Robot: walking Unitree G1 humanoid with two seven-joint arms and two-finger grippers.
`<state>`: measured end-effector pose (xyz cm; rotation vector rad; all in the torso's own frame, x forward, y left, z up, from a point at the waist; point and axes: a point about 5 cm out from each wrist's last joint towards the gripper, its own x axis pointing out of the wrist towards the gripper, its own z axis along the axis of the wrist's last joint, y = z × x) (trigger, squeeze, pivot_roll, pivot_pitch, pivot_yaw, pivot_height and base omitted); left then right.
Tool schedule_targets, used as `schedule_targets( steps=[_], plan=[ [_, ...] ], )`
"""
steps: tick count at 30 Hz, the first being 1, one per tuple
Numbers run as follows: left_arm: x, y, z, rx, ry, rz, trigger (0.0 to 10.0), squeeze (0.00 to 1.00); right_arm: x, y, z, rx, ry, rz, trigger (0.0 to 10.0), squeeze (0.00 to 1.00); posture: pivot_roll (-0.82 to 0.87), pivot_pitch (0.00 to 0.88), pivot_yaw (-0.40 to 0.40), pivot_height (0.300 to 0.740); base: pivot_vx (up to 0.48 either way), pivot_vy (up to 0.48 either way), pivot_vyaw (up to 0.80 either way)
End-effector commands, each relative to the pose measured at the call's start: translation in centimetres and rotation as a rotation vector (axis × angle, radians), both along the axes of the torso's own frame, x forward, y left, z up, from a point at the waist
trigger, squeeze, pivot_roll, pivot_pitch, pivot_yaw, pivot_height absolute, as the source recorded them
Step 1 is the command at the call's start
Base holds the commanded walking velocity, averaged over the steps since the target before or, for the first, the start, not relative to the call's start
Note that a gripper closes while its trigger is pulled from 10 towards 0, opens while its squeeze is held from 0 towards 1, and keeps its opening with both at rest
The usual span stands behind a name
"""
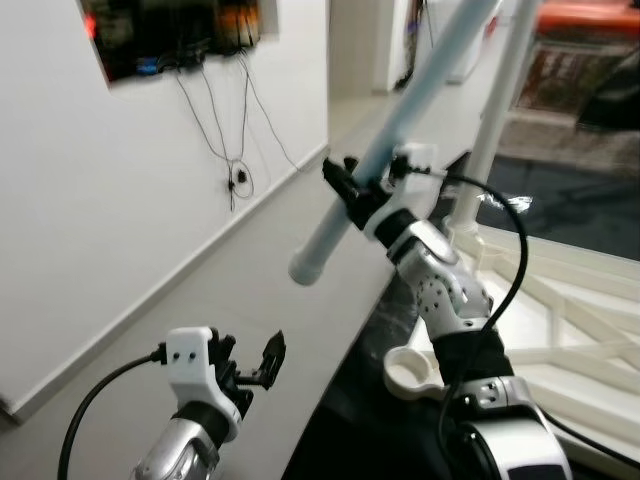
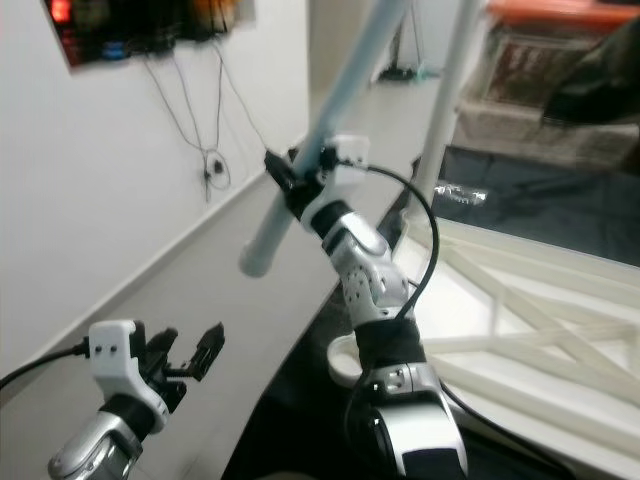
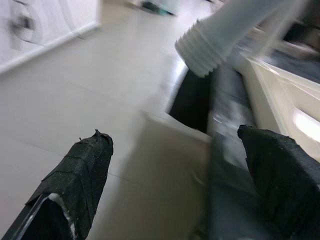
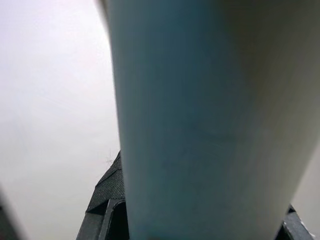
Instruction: Building children table
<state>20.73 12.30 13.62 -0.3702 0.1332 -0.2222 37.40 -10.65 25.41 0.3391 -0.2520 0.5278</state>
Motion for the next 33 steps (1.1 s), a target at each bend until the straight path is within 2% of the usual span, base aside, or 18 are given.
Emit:
schedule_targets(
  steps=[1,3,5,6,7,9,12,14,19,29,33],
  plan=[
    [-0.2,0.3,-0.6,0.041,0.014,0.007,10.0,0.0,0.0,0.2,0.6,0.013,-0.019,0.012,10.0,0.0,0.06,0.032,-0.016,0.74,0.0,0.0,-0.78],
    [-0.2,0.3,-0.6,0.041,0.014,0.007,10.0,0.0,0.0,0.2,0.6,0.013,-0.019,0.012,10.0,0.0,0.06,0.032,-0.016,0.74,0.0,0.0,-0.78],
    [-1.0,0.4,-0.9,0.192,-0.038,-0.015,10.0,0.0,0.1,0.0,0.9,-0.001,-0.041,0.051,10.0,0.0,0.06,0.041,-0.018,0.74,0.0,0.0,-0.78],
    [-1.0,0.4,-0.9,0.192,-0.038,-0.015,10.0,0.0,0.1,0.0,0.9,-0.001,-0.041,0.051,10.0,0.0,0.06,0.041,-0.018,0.74,0.0,0.0,-0.79],
    [-1.5,0.4,-1.1,0.245,-0.05,-0.029,10.0,0.0,0.1,-0.1,1.1,-0.016,-0.051,0.085,10.0,0.0,0.06,0.044,-0.016,0.74,0.0,0.0,-0.78],
    [-1.9,0.4,-1.3,0.273,-0.054,-0.033,10.0,0.0,0.0,-0.2,1.0,-0.034,-0.055,0.117,10.0,0.0,0.06,0.044,-0.016,0.74,0.0,0.0,-0.77],
    [-2.2,0.3,-1.4,0.282,-0.051,-0.029,10.0,0.0,0.0,-0.3,0.9,-0.054,-0.055,0.128,10.0,0.0,0.06,0.043,-0.018,0.74,0.0,0.0,-0.66],
    [-2.4,0.0,-1.6,0.281,-0.047,-0.007,10.0,0.0,0.3,-0.8,0.4,-0.084,-0.048,0.089,10.0,0.0,0.06,0.042,-0.019,0.74,0.0,0.0,-0.76],
    [-2.4,-0.3,-1.7,0.291,-0.05,-0.013,10.0,0.0,0.3,-0.8,0.2,-0.081,-0.044,0.085,10.0,0.0,0.06,0.042,-0.019,0.74,0.0,0.0,-0.76],
    [-2.9,-0.4,-1.7,0.34,-0.092,-0.006,10.0,0.0,-0.2,0.0,0.2,-0.087,-0.069,0.128,10.0,0.0,0.06,0.038,-0.017,0.74,0.0,0.0,0.0],
    [-3.3,-0.7,-1.8,0.364,-0.104,-0.022,10.0,0.0,0.2,-0.9,0.8,-0.081,-0.084,0.142,10.0,0.0,0.06,0.04,-0.015,0.74,0.0,0.0,-0.39]
  ],
)
